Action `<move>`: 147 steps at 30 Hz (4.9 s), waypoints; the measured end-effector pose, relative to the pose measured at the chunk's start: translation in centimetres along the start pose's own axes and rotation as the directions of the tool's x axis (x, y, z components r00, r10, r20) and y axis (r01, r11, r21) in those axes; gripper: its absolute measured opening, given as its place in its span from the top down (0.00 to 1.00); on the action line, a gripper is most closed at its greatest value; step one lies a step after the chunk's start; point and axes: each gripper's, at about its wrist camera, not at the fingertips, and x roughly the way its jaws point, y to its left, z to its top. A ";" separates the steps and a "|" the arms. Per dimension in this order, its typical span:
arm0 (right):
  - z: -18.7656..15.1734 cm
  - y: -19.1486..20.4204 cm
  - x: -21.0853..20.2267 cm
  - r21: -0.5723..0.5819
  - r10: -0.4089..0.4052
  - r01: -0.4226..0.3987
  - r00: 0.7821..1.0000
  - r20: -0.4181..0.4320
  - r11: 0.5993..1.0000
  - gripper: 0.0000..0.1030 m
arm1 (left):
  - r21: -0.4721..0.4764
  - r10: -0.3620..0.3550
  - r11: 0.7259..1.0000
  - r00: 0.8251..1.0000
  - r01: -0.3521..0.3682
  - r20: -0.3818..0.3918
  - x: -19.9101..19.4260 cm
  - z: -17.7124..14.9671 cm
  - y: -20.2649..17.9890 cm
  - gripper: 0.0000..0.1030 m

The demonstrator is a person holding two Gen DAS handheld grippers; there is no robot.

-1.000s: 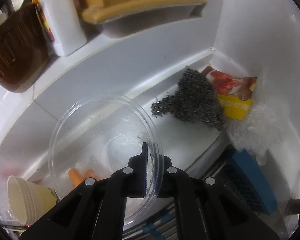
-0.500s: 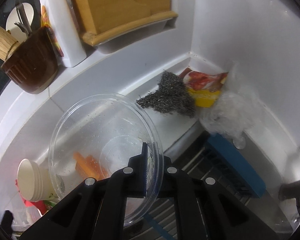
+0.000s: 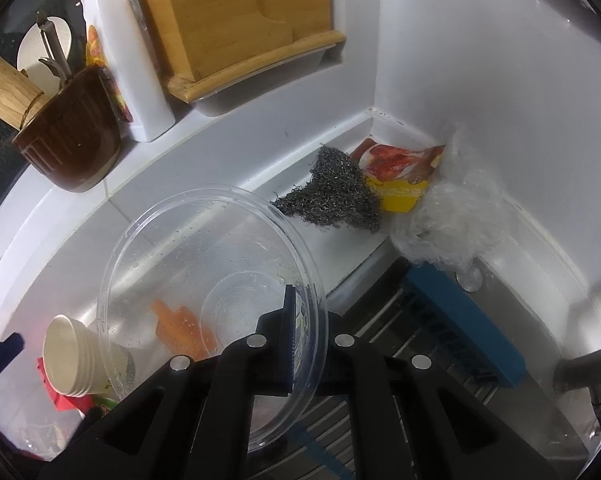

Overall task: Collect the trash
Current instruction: 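Close the left gripper on the rim of the white paper cup, then carry the paper cup with the left gripper over the trash bin while the right carries the bowl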

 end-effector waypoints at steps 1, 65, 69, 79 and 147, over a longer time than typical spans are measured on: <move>0.0 0.0 0.0 0.000 0.000 0.000 1.000 0.000 1.000 0.96 | 0.009 0.003 1.000 1.000 -0.003 0.001 0.2 0.1 -0.2 0.07; -4.1 -1.8 -13.3 0.064 -0.048 0.038 0.986 0.158 0.997 0.96 | -0.175 -0.049 0.982 0.986 0.077 0.158 -8.8 0.8 2.6 0.92; -5.3 -0.7 -15.6 0.042 -0.051 0.044 0.983 0.178 0.998 0.96 | -0.190 -0.062 0.977 0.981 0.097 0.182 -11.1 -0.3 3.8 0.92; -9.4 3.6 -21.5 -0.005 -0.025 0.027 0.971 0.238 1.000 0.96 | -0.241 -0.046 0.964 0.967 0.108 0.251 -16.5 -4.0 7.2 0.92; -40.1 43.4 -14.8 -0.674 0.221 -0.279 0.960 -0.172 0.684 0.96 | -0.741 0.106 0.609 0.955 -0.282 -0.277 -10.4 -52.4 29.5 0.91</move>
